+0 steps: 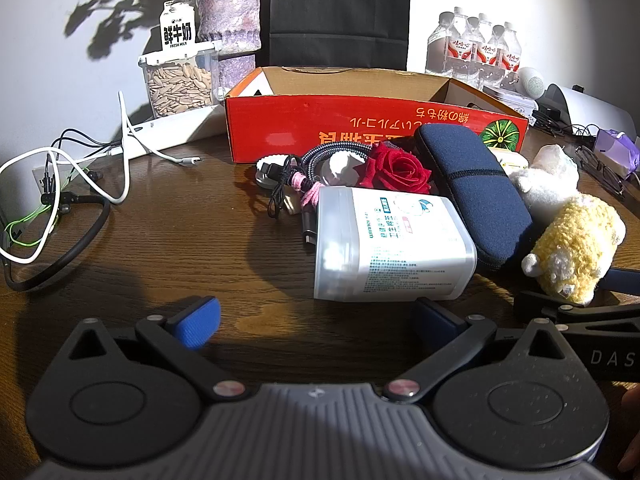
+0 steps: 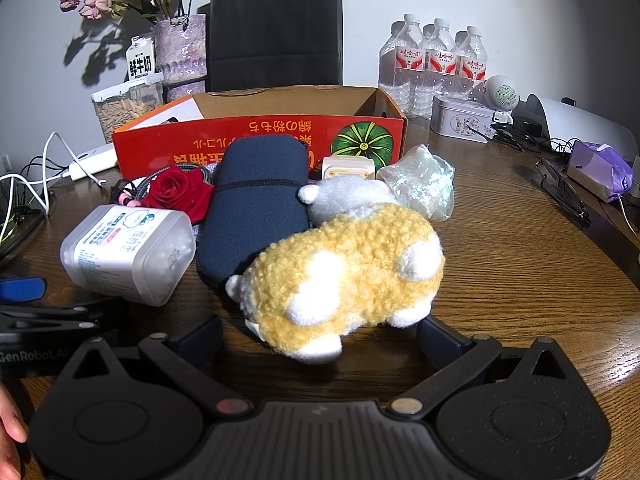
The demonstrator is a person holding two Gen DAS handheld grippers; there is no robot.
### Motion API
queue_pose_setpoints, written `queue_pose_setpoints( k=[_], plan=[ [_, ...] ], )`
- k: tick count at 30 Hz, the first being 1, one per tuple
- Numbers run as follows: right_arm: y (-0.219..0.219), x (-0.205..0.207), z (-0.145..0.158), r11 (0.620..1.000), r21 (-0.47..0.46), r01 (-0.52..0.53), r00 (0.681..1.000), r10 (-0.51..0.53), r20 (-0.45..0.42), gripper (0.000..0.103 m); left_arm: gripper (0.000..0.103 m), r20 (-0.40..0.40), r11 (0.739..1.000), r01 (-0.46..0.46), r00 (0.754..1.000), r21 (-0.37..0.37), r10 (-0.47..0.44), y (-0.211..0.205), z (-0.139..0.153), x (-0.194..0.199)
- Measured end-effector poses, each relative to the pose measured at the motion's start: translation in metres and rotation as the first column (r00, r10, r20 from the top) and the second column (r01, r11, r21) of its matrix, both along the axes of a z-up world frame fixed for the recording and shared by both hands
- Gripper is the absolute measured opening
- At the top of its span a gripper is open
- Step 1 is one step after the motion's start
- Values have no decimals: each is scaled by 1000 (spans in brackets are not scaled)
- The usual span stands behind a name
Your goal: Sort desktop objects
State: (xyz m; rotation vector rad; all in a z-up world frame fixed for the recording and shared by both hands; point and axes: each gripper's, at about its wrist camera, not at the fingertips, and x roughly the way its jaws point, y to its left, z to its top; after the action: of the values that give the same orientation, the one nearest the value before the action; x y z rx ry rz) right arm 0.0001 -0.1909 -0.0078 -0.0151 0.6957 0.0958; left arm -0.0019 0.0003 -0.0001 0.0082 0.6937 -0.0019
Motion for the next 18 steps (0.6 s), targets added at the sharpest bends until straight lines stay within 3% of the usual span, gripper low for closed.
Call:
queue_pose_setpoints(
  k=[18],
  plan=[
    [3,0,1,1000,0,7,1000,-7,0,103,103,0,1000,0,1000,0,0,0,0,0]
  ],
)
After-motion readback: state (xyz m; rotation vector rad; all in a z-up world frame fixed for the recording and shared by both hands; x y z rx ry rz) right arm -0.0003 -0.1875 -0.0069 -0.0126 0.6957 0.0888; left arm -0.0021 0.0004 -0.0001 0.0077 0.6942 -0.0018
